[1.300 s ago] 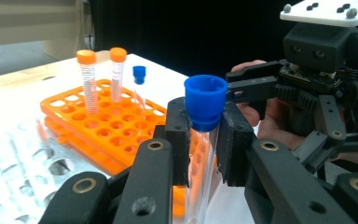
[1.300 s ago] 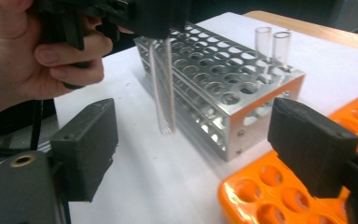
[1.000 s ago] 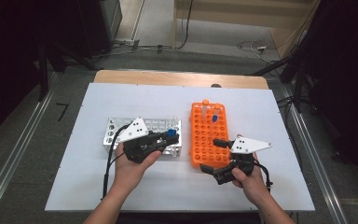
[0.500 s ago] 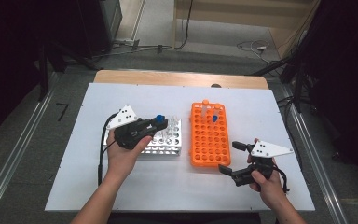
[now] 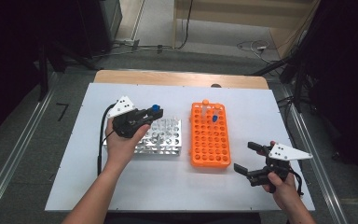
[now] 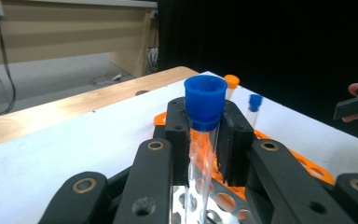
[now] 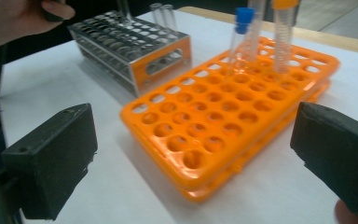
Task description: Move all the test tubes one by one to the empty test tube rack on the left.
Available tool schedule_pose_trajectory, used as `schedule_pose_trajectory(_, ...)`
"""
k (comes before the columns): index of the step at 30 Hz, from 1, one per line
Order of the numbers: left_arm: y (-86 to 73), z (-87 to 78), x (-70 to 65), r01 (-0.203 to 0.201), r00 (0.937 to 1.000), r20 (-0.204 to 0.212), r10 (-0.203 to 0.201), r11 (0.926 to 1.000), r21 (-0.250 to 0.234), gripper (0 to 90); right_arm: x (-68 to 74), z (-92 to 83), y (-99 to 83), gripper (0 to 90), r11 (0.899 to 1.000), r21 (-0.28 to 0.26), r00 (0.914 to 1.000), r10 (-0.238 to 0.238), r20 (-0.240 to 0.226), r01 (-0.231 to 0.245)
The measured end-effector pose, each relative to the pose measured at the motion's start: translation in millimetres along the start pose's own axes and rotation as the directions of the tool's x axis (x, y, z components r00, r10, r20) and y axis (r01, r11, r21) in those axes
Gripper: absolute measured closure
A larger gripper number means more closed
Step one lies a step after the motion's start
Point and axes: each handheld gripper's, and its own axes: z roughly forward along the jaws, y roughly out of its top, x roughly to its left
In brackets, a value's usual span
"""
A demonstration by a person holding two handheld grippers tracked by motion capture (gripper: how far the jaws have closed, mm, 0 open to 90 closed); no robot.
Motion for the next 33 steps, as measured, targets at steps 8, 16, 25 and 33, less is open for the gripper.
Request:
schedule_pose_trajectory(8, -1.4, 9.2, 10.5, -0.001, 0.9984, -0.057, 0.002, 1.0000, 0.008, 76.9, -12.2, -1.7, -7.8, 0.0, 1.000, 0.011, 0.9993, 0.008, 0.038, -0.009)
schedule_pose_trajectory(16, 0.3, 19.2, 15.0, 0.002, 0.9964, -0.084, -0.002, 1.0000, -0.001, 77.0, -15.5, -1.7, -9.6, 0.0, 1.000, 0.012, 0.9988, 0.018, 0.045, -0.019)
schedule_pose_trajectory(25, -4.5, 33.4, 15.5, -0.003, 0.9954, -0.095, 0.005, 0.9998, 0.021, 76.9, -16.3, -2.1, -10.2, 0.0, 1.000, 0.011, 0.9986, 0.016, 0.051, -0.017)
schedule_pose_trajectory(33, -9.1, 38.2, 12.2, -0.038, 0.9922, -0.116, 0.047, 0.9963, 0.077, 76.8, -15.8, -1.3, -10.9, 0.0, 1.000, 0.017, 0.9987, 0.013, 0.050, -0.014)
